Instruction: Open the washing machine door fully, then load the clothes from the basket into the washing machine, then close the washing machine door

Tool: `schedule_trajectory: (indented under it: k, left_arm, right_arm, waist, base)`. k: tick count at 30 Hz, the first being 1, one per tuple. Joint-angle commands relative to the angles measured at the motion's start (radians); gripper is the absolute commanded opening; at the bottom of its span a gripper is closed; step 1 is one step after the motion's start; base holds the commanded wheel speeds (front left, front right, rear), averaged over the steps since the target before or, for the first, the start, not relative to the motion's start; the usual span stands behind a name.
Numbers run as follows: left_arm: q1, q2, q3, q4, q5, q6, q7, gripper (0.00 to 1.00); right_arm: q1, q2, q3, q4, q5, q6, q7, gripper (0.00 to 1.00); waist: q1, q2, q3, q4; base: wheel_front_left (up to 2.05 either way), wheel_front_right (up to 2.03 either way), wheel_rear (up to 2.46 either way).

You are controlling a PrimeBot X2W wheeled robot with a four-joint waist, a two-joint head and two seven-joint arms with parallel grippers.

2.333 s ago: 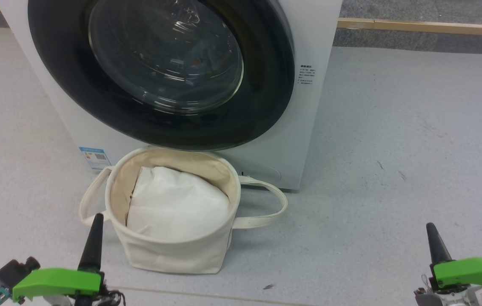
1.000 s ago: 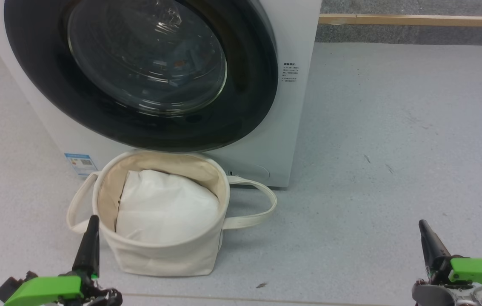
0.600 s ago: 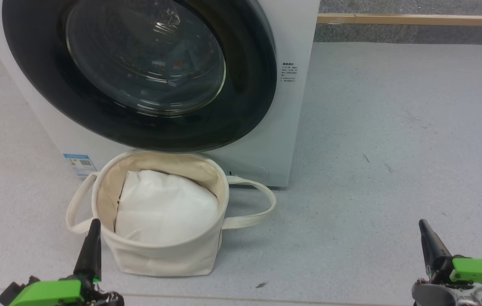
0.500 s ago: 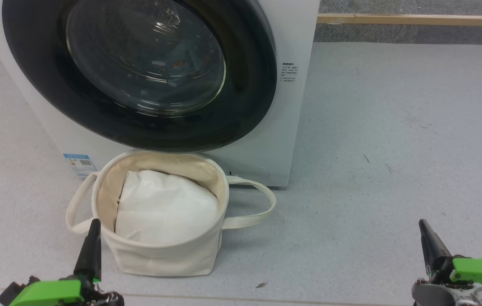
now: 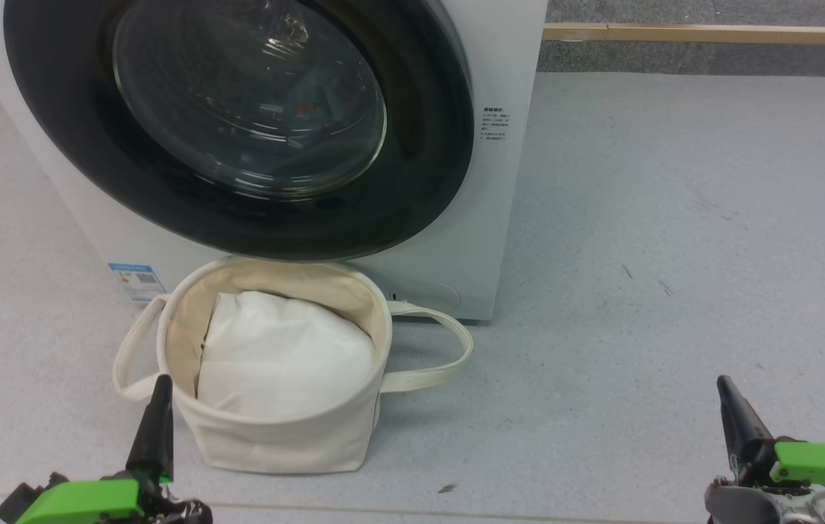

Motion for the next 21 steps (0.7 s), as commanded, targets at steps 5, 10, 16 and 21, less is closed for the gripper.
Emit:
schedule_trajectory:
  k: [5, 10, 16, 21]
  left_arm:
    - [-0.025, 0.007, 0.034, -0.039, -0.002, -0.007, 0.008, 0.0]
    - [-0.025, 0.007, 0.035, -0.039, -0.002, -0.007, 0.009, 0.0]
    - [-0.025, 0.007, 0.035, -0.039, -0.002, -0.007, 0.009, 0.0]
    - [-0.025, 0.007, 0.035, -0.039, -0.002, -0.007, 0.009, 0.0]
  right_arm:
    - [-0.05, -0.005, 0.021, -0.037, 0.005, 0.0, 0.008, 0.0]
    - [-0.05, -0.005, 0.021, -0.037, 0.005, 0.0, 0.008, 0.0]
    - [-0.05, -0.005, 0.021, -0.037, 0.005, 0.0, 0.008, 0.0]
    - [-0.05, -0.005, 0.021, -0.037, 0.005, 0.0, 0.008, 0.0]
  waist:
    - [0.0, 0.0, 0.0, 0.0]
    - [0.0, 0.0, 0.0, 0.0]
    - [0.0, 0.0, 0.0, 0.0]
    - [0.0, 0.0, 0.0, 0.0]
  base:
    - [0.0, 0.0, 0.0]
    - [0.0, 0.0, 0.0]
    - [0.0, 0.0, 0.0]
    - [0.0, 0.0, 0.0]
